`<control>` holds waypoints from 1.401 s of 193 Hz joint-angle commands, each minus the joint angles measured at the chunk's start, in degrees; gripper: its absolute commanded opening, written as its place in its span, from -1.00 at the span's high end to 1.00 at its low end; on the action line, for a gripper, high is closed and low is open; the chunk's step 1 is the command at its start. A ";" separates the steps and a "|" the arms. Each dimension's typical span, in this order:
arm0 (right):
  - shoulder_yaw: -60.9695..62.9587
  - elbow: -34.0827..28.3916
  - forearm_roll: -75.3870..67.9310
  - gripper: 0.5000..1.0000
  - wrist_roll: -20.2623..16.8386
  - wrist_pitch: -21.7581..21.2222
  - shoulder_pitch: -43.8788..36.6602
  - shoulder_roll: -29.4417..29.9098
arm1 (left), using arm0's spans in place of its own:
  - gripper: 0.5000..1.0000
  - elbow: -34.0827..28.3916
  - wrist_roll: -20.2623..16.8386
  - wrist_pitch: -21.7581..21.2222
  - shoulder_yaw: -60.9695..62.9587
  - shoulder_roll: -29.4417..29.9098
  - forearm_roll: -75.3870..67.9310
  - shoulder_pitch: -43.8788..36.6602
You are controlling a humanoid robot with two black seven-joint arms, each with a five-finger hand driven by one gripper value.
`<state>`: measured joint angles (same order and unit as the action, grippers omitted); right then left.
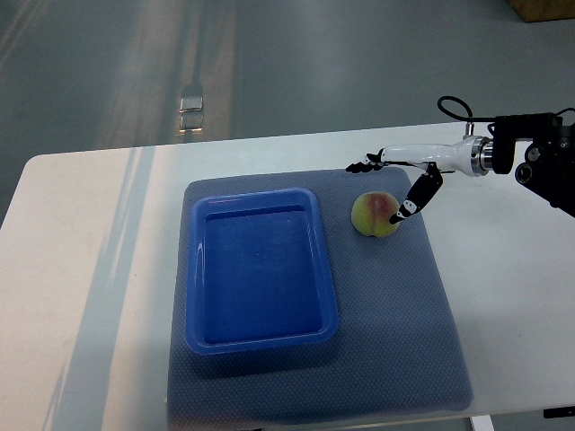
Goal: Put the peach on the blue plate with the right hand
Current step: 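Reach the right hand over the peach and open its fingers, then close the right hand fingers around the peach and lift it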
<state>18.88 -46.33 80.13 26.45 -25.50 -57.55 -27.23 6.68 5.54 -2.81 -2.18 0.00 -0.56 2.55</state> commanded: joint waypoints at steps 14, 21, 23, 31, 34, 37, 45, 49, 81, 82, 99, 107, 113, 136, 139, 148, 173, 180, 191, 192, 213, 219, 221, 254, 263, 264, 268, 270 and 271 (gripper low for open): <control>-1.57 0.45 1.35 -0.75 -0.08 1.77 0.16 0.78 | -1.00 0.08 0.00 0.00 0.07 0.00 -0.05 0.09; -3.06 0.54 1.43 -0.75 -0.26 2.73 0.16 0.86 | -1.00 0.08 0.00 0.00 0.07 0.00 -0.05 0.00; -3.33 0.54 1.43 -0.75 -0.26 2.91 0.07 0.95 | -1.00 0.08 0.00 0.00 0.07 0.00 0.04 0.00; -4.12 0.72 1.43 -0.75 -0.26 3.79 0.07 0.95 | -1.00 0.00 0.00 0.00 0.07 0.00 0.04 0.00; -4.12 0.72 1.43 -0.75 -0.26 3.79 0.07 0.95 | -1.00 0.00 0.00 0.00 0.07 0.00 0.04 0.00; -4.12 0.72 1.43 -0.75 -0.26 3.79 0.07 0.95 | -1.00 0.00 0.00 0.00 0.07 0.00 0.04 0.00; -5.44 1.77 1.61 -0.74 -0.26 5.28 -0.02 0.95 | -1.00 0.08 0.00 0.00 0.07 0.00 0.04 0.00; -5.88 2.21 1.78 -0.74 -0.26 5.81 -0.02 0.95 | -1.00 0.00 0.00 0.00 0.07 0.00 0.04 0.00; -7.72 3.18 2.31 -0.73 -0.26 7.57 -0.46 2.18 | -1.00 0.00 0.00 0.00 -0.02 0.00 0.04 0.00; -7.72 3.18 2.31 -0.73 -0.26 7.57 -0.46 2.27 | -1.00 0.00 0.00 0.00 -0.02 0.00 0.04 0.00; -8.43 3.88 2.49 -0.73 -0.35 8.10 -0.54 2.80 | -1.00 0.00 0.00 0.00 0.07 0.00 0.04 0.00; -8.43 4.06 2.49 -0.73 -0.35 8.18 -0.54 2.97 | -1.00 0.00 0.00 0.00 0.07 0.00 0.04 0.00; -9.04 5.02 2.58 -0.72 -0.35 8.54 -0.63 3.67 | -1.00 0.00 0.00 0.00 -0.02 0.00 0.04 0.00; -9.48 5.46 2.58 -0.70 -0.35 8.80 -0.63 4.29 | -1.00 0.00 0.00 0.00 -0.02 0.00 0.04 0.00; -9.48 5.46 2.58 -0.70 -0.35 8.80 -0.63 4.29 | -1.00 0.00 0.00 0.00 -0.02 0.00 0.04 0.00; -9.74 5.64 2.84 -0.65 -0.35 8.80 -0.63 4.55 | -1.00 0.00 0.00 0.00 -0.02 0.00 0.04 0.00; -10.62 5.81 3.89 -0.55 -0.35 8.89 -0.63 4.64 | -1.00 0.00 0.00 0.00 -0.02 0.00 0.04 0.09; -10.71 5.81 3.89 -0.47 -0.35 8.97 -0.63 4.64 | -1.00 0.00 0.00 -0.09 -0.02 0.00 0.04 0.09; -10.71 5.81 3.89 -0.45 -0.35 8.97 -0.63 4.64 | -1.00 0.00 0.00 0.00 -0.02 0.00 0.04 0.09; -10.71 5.81 3.89 -0.45 -0.35 8.97 -0.63 4.64 | -1.00 0.00 0.00 0.00 -0.02 0.00 0.04 0.09; -10.71 6.52 3.89 0.03 -0.52 9.15 -0.72 5.08 | -1.00 0.00 0.00 0.00 0.07 0.00 0.04 0.09; -10.71 6.60 3.89 0.12 -0.52 9.33 -0.81 5.08 | -1.00 0.00 0.00 0.00 0.07 0.00 0.04 0.09; -10.71 6.60 3.89 0.15 -0.52 9.41 -0.81 5.08 | -1.00 0.00 0.00 -0.09 0.07 0.00 0.04 0.09; -10.36 6.60 3.81 0.31 -0.52 9.59 -2.57 5.17 | -1.00 0.00 0.00 0.00 0.07 0.00 0.04 0.09; -10.27 6.60 3.81 0.31 -0.43 9.59 -2.92 5.08 | -1.00 0.00 0.00 0.00 -0.02 0.00 0.04 0.09; -10.27 6.60 3.81 0.31 -0.43 9.59 -2.92 5.08 | -1.00 0.00 0.00 0.00 -0.02 0.00 0.04 0.09; -10.18 6.60 3.45 0.32 -0.43 9.59 -4.24 5.35 | -1.00 0.00 0.00 0.00 0.07 0.00 0.04 0.09; -10.18 6.60 3.37 0.32 -0.43 9.50 -4.50 5.43 | -1.00 0.00 0.00 0.00 0.07 0.00 0.04 0.09; -10.18 6.60 3.28 0.32 -0.35 9.50 -4.76 5.61 | -1.00 0.00 0.00 0.00 0.07 0.00 0.04 0.09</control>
<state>8.41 -39.73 84.01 25.92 -15.91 -60.04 -22.12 6.68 5.54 -2.84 -2.13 0.00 -0.52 2.64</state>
